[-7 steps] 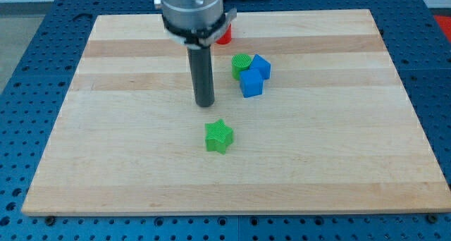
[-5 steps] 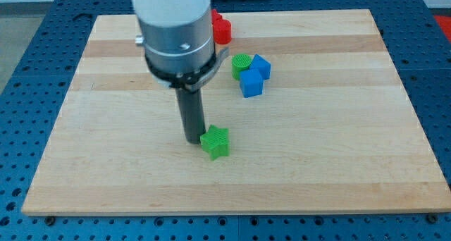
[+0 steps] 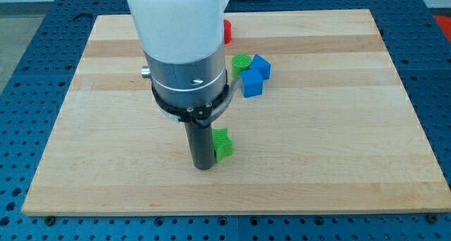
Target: Move the green star closer to the blue cube
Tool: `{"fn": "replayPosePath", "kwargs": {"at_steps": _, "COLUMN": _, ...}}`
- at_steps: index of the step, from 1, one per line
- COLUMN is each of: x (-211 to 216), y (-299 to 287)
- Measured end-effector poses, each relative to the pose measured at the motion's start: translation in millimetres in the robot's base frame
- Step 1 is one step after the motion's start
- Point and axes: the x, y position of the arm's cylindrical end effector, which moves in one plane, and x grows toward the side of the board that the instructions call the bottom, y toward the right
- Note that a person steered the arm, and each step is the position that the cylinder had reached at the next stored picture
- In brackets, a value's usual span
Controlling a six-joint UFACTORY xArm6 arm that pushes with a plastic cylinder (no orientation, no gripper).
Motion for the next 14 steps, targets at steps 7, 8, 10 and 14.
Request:
{"fn": "replayPosePath", "kwargs": {"at_steps": 7, "x": -32, "y": 30}}
{"fn": "replayPosePath", "kwargs": {"at_steps": 8, "x": -36, "y": 32}}
{"fn": "replayPosePath", "kwargs": {"at_steps": 10, "x": -37, "y": 49}}
{"fn": "replayPosePath", "kwargs": {"at_steps": 14, "x": -109, "y": 18}}
